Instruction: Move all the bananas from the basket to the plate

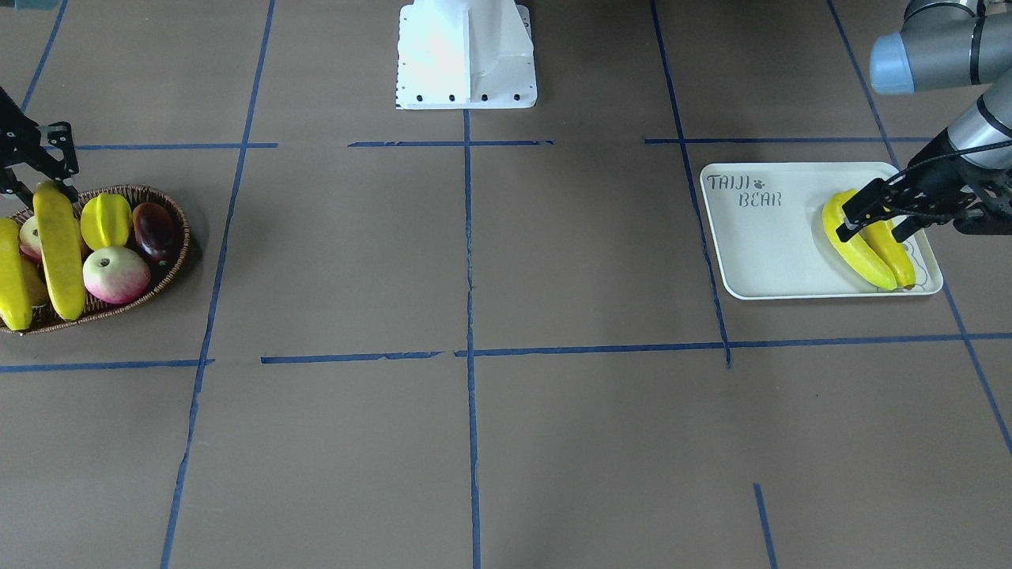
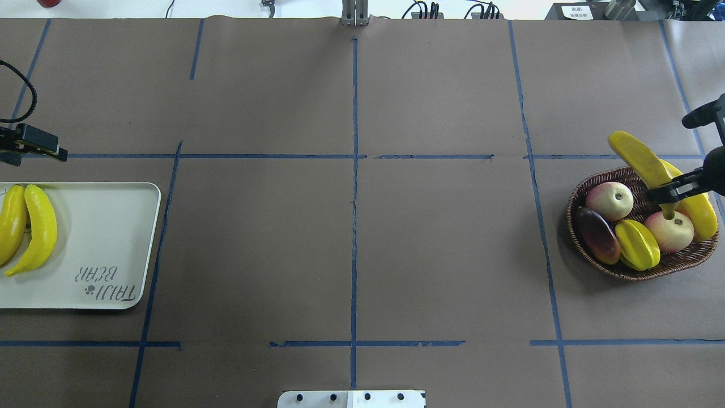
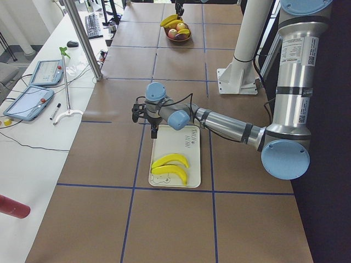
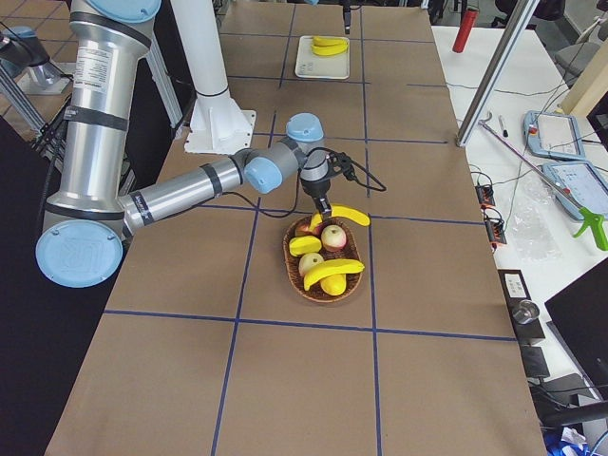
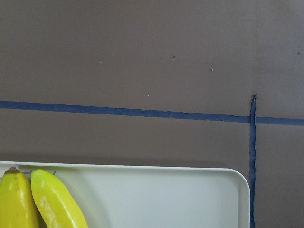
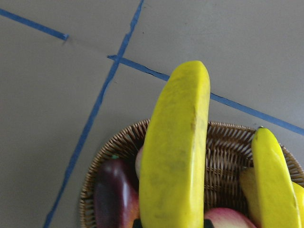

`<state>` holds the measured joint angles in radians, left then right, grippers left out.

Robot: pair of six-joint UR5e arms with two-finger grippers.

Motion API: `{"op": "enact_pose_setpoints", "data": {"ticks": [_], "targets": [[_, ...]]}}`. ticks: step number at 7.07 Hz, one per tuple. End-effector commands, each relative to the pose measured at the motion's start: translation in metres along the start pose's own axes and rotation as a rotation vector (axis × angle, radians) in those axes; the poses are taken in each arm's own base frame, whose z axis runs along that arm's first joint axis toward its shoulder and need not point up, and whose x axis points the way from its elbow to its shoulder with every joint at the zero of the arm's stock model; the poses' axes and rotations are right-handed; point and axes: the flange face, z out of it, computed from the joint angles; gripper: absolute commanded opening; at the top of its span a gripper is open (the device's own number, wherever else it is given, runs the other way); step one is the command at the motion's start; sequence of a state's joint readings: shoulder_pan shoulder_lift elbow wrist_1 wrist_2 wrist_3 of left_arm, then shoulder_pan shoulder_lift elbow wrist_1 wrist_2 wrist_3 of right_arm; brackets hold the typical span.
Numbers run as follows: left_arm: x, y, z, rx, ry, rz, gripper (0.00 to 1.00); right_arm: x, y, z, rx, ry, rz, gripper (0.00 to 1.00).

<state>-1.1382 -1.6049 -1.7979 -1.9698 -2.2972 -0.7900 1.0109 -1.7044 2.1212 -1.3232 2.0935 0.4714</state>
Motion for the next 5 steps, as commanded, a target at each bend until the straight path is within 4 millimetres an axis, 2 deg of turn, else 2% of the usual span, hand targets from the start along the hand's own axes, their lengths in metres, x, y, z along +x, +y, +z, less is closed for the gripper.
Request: {"op": "enact_pose_setpoints", "data": {"ticks": [1,2,3,4,5], "targets": [[0.019,-0.002,-0.005,-0.039,0.067,0.004,1.00,-0.041,-0.047,-0.012,0.039,-0.109,0.128,0.03],[0.040,-0.009,-0.012,-0.051,0.114,-0.071,1.00,-0.064,-0.078,-0.011,0.051,-0.154,0.224,0.03],[0.072,-0.025,-0.023,-0.034,0.148,-0.131,1.00,-0.107,-0.105,-0.014,0.049,-0.221,0.268,0.01],[0.100,-0.036,-0.035,-0.019,0.178,-0.179,1.00,-0.147,-0.123,-0.016,0.045,-0.269,0.305,0.01],[0.118,-0.042,-0.044,-0.012,0.198,-0.213,1.00,-0.176,-0.136,-0.016,0.042,-0.299,0.311,0.01]]}}
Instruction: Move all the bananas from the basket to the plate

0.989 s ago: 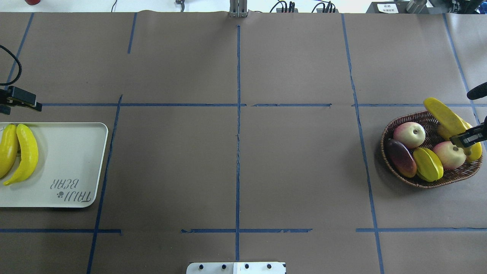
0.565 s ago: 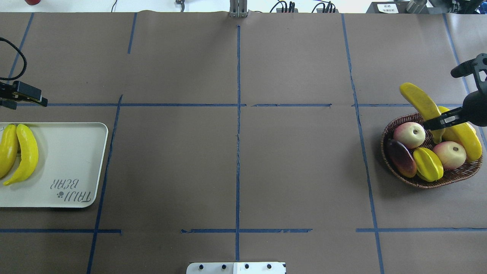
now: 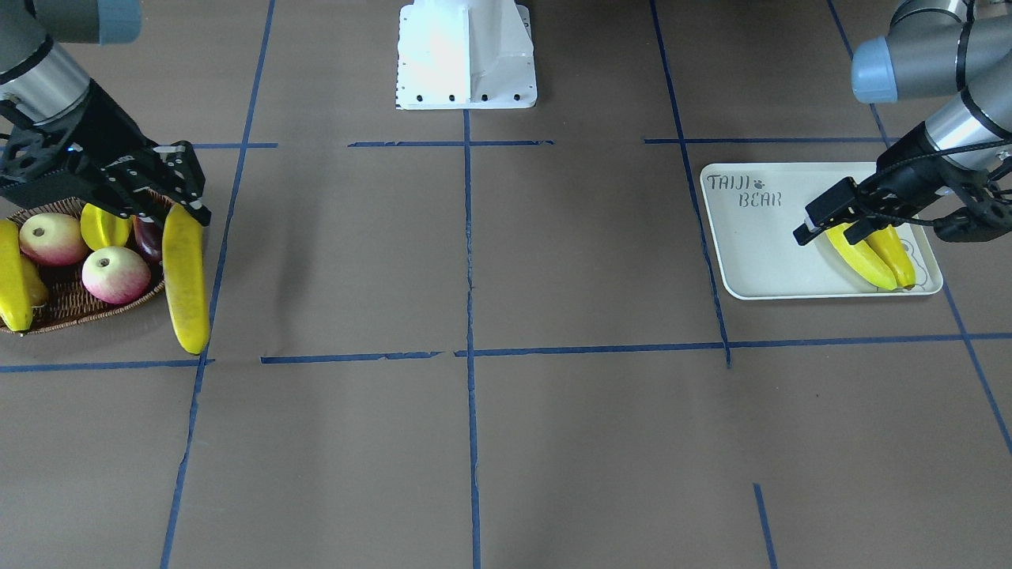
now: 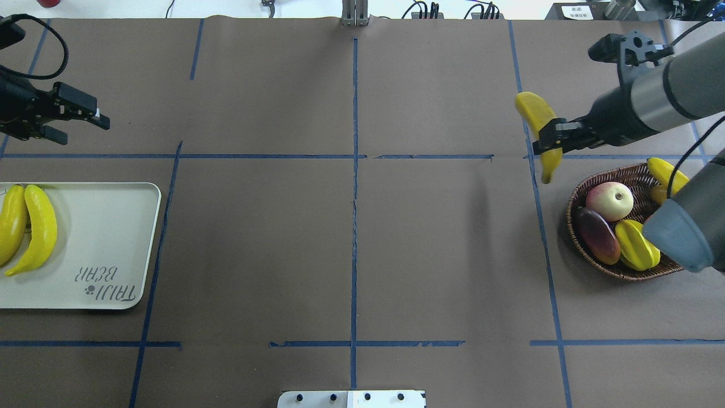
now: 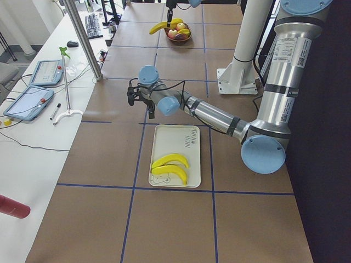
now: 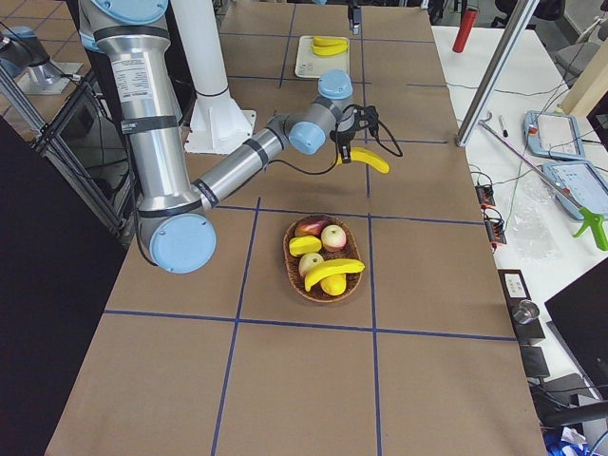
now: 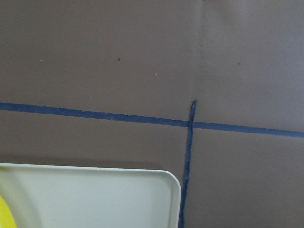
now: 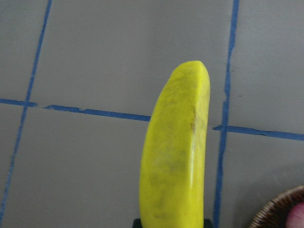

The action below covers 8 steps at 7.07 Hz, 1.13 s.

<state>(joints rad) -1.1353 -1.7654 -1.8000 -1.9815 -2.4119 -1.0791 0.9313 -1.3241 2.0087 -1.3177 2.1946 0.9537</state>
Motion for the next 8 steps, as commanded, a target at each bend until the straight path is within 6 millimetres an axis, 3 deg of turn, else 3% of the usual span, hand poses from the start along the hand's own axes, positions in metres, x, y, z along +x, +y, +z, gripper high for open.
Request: {"op": "enact_pose_setpoints", "data": {"ticks": [1,2,3,4,6,8], "targets": [[0.052,-0.001,-0.003,0.000,0.050,-0.084,1.00,-0.080,-0.016,0.018,-0.013,-0.079,0.053,0.01],[0.085,0.015,0.018,-0.047,0.067,-0.091,1.00,-0.113,-0.020,0.018,-0.011,-0.111,0.094,0.01],[0.115,0.017,0.017,-0.052,0.092,-0.125,1.00,-0.129,-0.018,0.015,-0.007,-0.137,0.113,0.01],[0.127,0.019,0.015,-0.058,0.103,-0.164,1.00,-0.142,-0.012,0.027,0.034,-0.196,0.142,0.00],[0.157,0.023,0.012,-0.068,0.130,-0.210,1.00,-0.164,0.010,0.068,0.098,-0.337,0.204,0.00],[0.210,0.035,0.021,-0.112,0.157,-0.337,1.00,-0.193,0.042,0.088,0.150,-0.406,0.253,0.00]]}}
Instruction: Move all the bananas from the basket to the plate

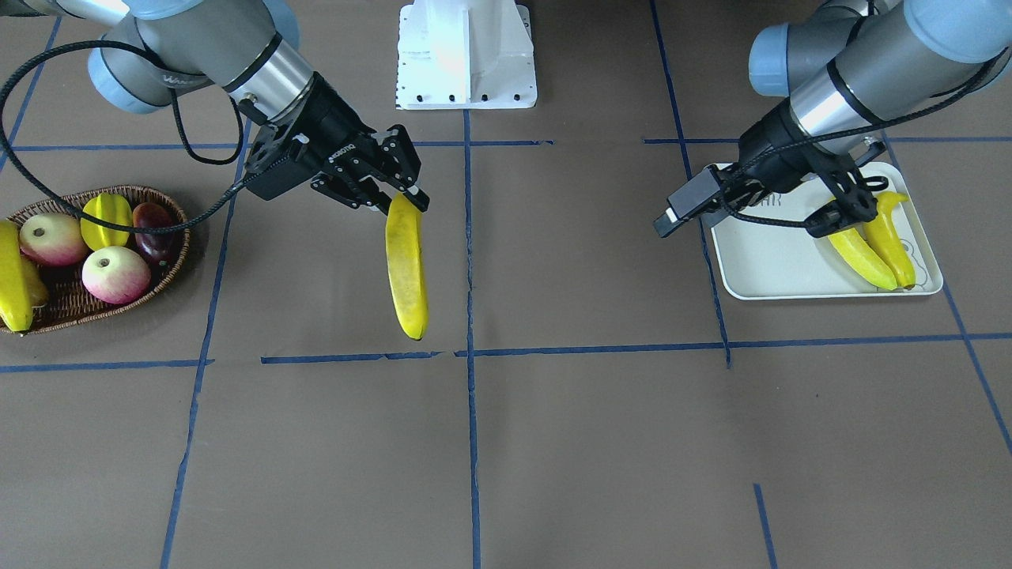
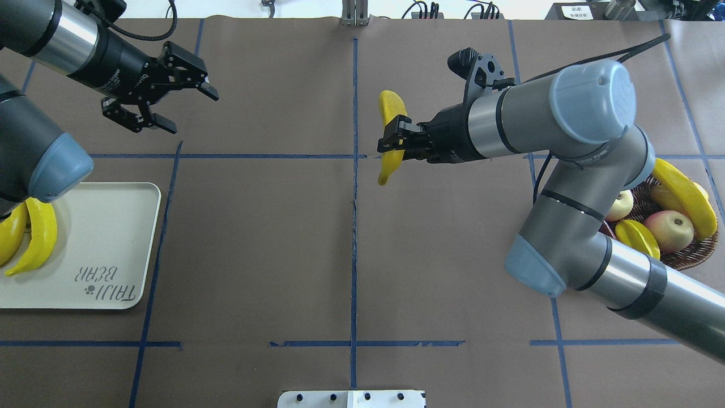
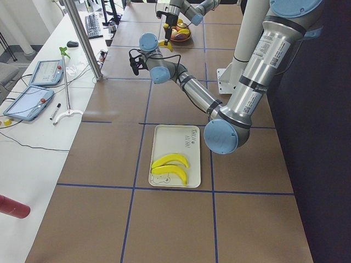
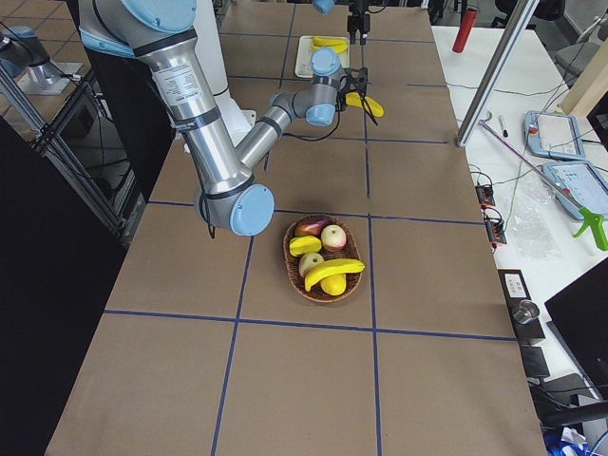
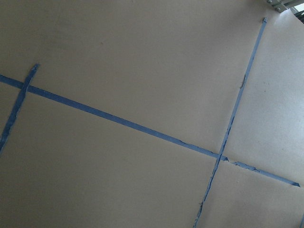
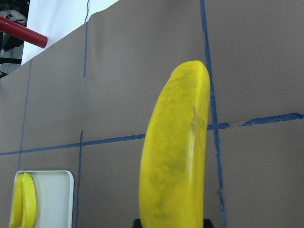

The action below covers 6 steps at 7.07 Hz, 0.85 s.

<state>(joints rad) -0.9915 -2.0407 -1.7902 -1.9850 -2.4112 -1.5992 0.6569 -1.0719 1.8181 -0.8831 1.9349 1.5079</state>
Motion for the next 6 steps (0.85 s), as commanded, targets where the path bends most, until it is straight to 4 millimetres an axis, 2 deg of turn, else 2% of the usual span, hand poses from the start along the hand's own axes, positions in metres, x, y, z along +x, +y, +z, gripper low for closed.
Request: {"op": "enact_pose_setpoints", "data": {"ticks": [1,2,3,4,6], "targets": [[0.039,0.024,0.013,-0.035,0.023,-0.121,1.00,-0.016,0.038,0.025,0.054,-0.066,0.037,0.00],[0.050,0.030,0.014,-0.042,0.031,-0.156,1.00,-0.023,0.053,0.031,0.051,-0.095,0.056,0.00],[0.070,0.037,0.029,-0.062,0.027,-0.186,1.00,-0.027,0.065,0.035,0.056,-0.120,0.071,0.00],[0.081,0.044,0.042,-0.080,0.020,-0.188,1.00,-0.038,0.074,0.038,0.057,-0.140,0.079,0.00],[0.087,0.060,0.062,-0.059,0.021,-0.175,1.00,-0.049,0.086,0.040,0.044,-0.166,0.096,0.00]]}}
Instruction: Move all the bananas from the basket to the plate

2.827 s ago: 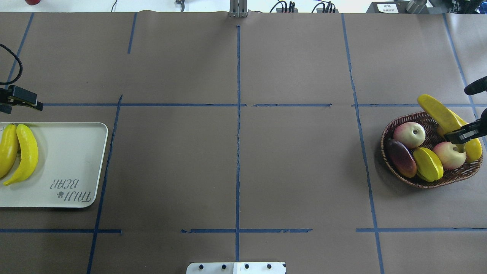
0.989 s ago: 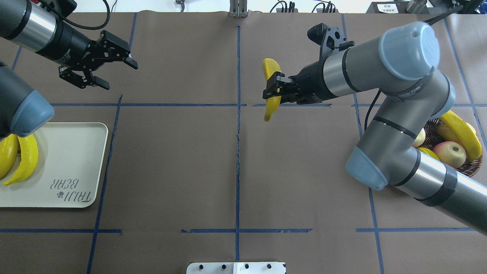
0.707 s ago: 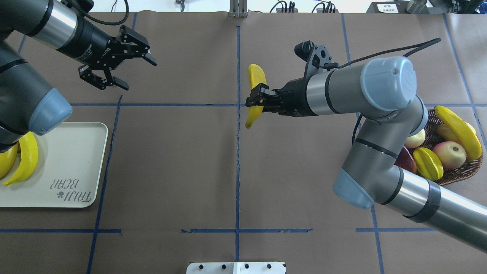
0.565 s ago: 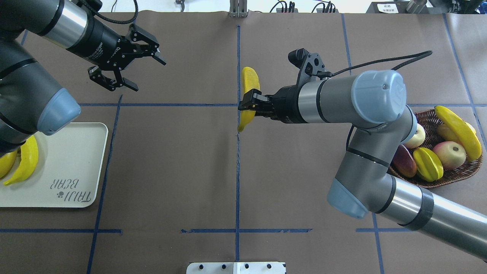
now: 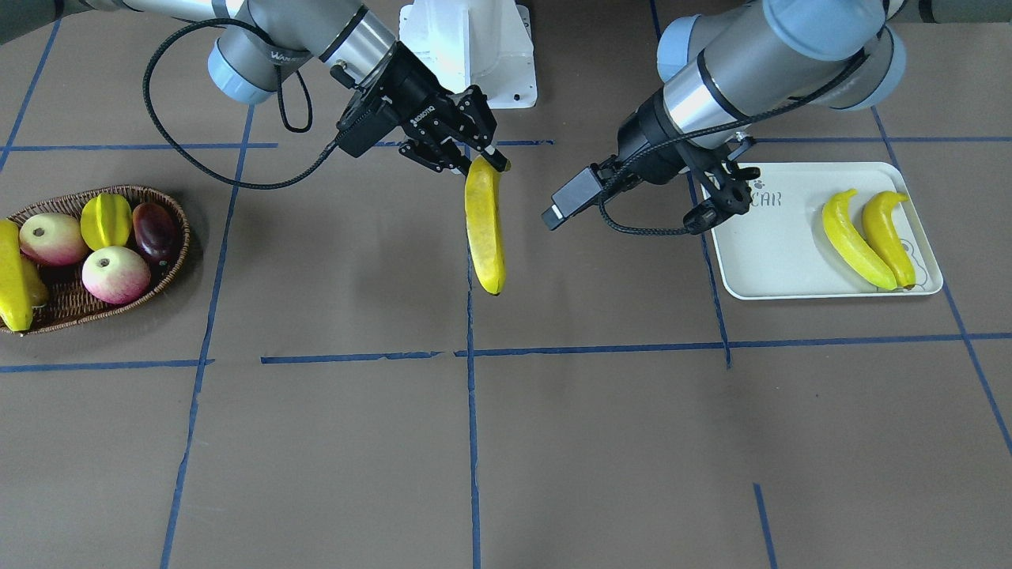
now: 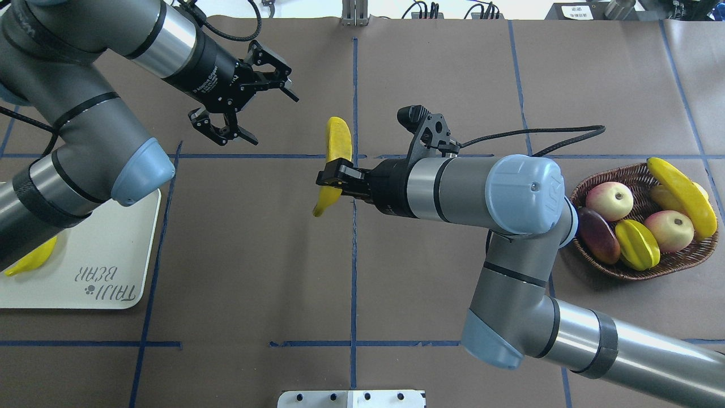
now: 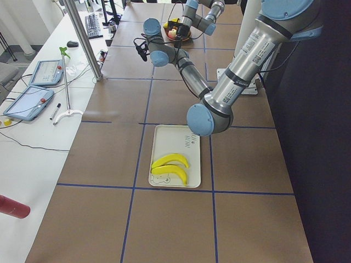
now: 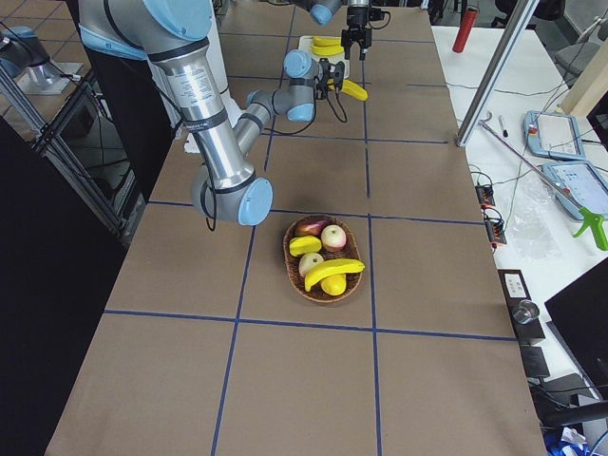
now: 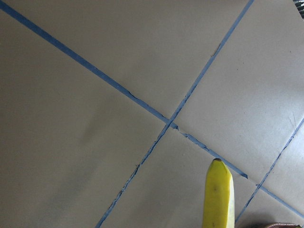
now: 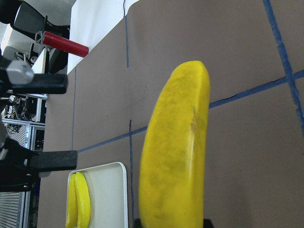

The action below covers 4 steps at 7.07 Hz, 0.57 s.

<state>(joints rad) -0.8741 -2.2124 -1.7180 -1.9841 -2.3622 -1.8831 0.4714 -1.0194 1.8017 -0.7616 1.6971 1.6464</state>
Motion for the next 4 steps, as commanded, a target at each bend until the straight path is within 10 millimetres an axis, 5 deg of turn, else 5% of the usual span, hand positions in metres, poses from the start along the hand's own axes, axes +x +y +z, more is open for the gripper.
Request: {"op": "enact_pose_setpoints", "data": {"ticks": [1,4], "targets": [[0.002,0.011,0.015,-0.001,-0.004,0.008,1.00,-0.006,0.010,0.001,-0.011,-0.027,0.007,0.00],[0.005,0.024,0.032,-0.017,-0.010,0.023,1.00,-0.015,0.013,0.000,-0.016,-0.044,0.013,0.00]]}}
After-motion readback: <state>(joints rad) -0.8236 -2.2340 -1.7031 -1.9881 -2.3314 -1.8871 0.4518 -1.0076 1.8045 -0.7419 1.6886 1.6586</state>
